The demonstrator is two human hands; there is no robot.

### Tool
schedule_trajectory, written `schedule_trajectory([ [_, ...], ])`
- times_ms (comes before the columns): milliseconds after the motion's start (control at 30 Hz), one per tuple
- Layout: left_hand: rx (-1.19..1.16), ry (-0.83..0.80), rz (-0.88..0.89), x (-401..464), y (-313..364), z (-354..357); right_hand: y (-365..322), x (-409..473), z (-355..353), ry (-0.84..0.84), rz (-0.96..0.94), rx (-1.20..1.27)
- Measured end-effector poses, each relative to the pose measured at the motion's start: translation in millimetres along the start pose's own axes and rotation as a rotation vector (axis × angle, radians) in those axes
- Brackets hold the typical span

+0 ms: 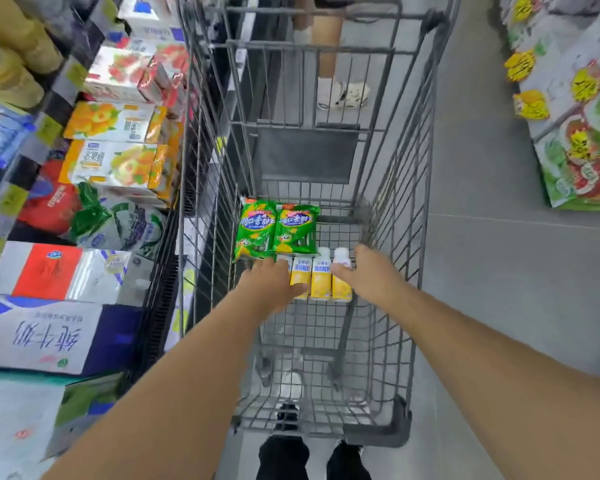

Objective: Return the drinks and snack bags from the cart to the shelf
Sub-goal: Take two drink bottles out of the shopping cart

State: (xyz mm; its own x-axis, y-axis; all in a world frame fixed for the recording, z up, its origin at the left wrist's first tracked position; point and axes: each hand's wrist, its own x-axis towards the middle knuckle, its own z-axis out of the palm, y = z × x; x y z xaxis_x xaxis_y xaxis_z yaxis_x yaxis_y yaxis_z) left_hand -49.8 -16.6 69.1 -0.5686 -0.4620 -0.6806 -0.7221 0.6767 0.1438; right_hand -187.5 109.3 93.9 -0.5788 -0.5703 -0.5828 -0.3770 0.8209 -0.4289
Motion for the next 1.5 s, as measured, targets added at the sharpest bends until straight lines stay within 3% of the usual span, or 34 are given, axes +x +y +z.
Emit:
schedule_trajectory([
  [367, -0.120, -0.096, -0.159, 114, -25, 67, 28, 104, 90, 0.036, 0.253, -0.005],
  [600, -0.573, -0.095, -0.331, 141, -28, 89, 61, 134, 119, 0.031, 0.330, 0.078],
  [733, -0.672, -0.117, -0.391, 154, -27, 97, 69, 139, 127, 0.003, 0.373, 0.217],
  [833, -0.681, -0.077, -0.393, 159, -29, 101, 73, 141, 136, 0.037, 0.393, 0.300],
  [1067, -0.657, -0.093, -0.428, 162, -39, 115, 79, 142, 145, 0.047, 0.512, 0.232],
  [1233, -0.804, -0.140, -0.489, 157, -43, 120, 83, 140, 152, 0.075, 0.541, 0.415],
  [1500, -0.934, -0.224, -0.522, 105, -38, 118, 75, 110, 125, 0.018, 0.491, 0.342],
])
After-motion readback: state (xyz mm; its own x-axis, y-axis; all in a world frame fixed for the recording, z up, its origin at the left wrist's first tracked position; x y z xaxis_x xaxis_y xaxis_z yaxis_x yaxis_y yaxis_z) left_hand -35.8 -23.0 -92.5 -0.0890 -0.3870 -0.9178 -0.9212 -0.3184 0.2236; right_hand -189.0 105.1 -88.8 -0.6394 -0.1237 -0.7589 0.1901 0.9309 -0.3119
